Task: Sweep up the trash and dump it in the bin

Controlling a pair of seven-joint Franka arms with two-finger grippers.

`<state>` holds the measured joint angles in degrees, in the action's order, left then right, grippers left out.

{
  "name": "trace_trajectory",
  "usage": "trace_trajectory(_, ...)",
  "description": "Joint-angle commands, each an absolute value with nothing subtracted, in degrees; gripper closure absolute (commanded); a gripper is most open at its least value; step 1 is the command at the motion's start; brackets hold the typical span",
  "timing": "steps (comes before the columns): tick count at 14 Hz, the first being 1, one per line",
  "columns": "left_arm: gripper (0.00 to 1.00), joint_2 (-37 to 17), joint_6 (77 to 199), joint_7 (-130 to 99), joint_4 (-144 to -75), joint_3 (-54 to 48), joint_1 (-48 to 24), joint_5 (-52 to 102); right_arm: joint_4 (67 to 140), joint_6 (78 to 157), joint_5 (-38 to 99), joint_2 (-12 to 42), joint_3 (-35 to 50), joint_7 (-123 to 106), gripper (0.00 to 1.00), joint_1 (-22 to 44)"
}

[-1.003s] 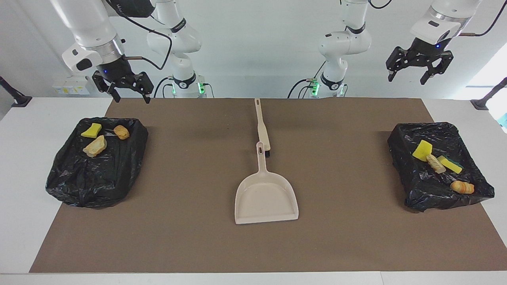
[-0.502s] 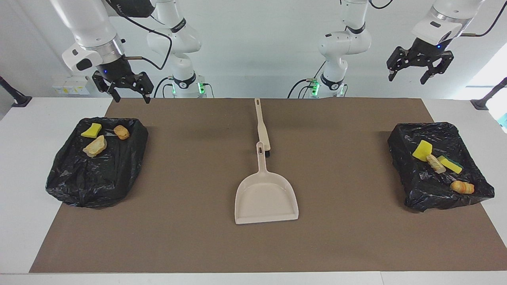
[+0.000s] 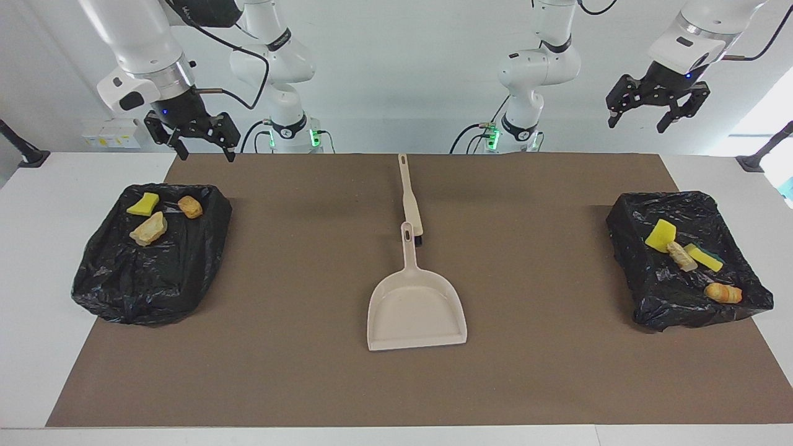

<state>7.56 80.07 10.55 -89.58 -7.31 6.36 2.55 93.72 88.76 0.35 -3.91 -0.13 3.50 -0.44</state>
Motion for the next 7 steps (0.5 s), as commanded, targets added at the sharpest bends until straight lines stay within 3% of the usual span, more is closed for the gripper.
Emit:
trace_trajectory(1, 0.00, 8.70, 81.39, 10.20, -91.41, -7.82, 7.73, 3.78, 94.13, 88.59, 0.53, -4.48, 0.61, 4.31, 0.00, -0.62)
trace_trajectory(7, 0.00, 9.05, 80.60, 10.02, -91.41, -7.82, 6.86, 3.69, 94.22, 88.77, 0.53, -4.57, 0.62, 4.22, 0.00, -0.62)
